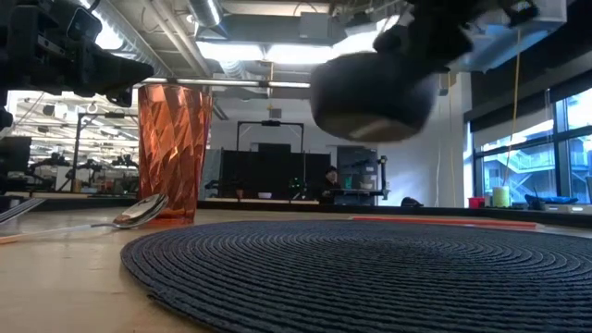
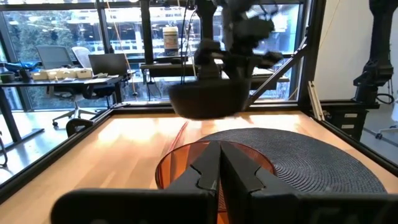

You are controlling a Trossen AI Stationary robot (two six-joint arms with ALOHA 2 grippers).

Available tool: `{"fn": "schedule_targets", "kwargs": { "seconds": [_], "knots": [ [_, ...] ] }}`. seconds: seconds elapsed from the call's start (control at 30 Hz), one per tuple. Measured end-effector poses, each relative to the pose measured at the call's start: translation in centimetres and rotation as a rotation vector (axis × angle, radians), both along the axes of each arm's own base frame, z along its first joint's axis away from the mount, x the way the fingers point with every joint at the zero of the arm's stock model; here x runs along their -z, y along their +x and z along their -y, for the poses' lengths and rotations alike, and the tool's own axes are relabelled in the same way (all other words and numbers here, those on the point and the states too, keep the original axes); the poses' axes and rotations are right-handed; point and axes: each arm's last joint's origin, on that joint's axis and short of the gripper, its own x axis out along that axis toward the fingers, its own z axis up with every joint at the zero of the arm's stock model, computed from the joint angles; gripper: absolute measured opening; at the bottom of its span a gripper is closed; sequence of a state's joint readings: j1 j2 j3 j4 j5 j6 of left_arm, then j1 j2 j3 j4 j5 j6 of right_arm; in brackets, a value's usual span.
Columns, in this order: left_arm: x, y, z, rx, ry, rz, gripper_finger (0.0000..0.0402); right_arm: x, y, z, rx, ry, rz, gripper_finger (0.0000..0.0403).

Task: Pick & Place Utensil
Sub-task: Put the black bowl on the dark blue mat

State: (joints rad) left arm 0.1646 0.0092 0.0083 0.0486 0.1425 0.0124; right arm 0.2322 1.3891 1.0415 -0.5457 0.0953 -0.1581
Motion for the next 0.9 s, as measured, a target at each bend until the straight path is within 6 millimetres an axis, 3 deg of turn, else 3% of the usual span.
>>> {"fn": "schedule_targets", "kwargs": {
  "seconds": [0.23, 0.4, 0.9],
  "knots": [
    [0.0, 0.0, 0.0, 0.001, -0.001, 0.000, 0.0004, 4.5, -1.4, -3.9, -0.051, -0.068, 0.147, 0.0004],
    [0.0, 0.0, 0.0, 0.000, -0.002, 0.000, 0.0004, 6.9, -2.7, -4.9, -0.059, -0.009, 0.187, 0.0004],
    [0.0, 0.0, 0.0, 0.001, -0.002, 0.000, 0.0004, 7.2, -2.6, -5.5, 0.043, 0.113, 0.093, 0.0004]
  ]
}}
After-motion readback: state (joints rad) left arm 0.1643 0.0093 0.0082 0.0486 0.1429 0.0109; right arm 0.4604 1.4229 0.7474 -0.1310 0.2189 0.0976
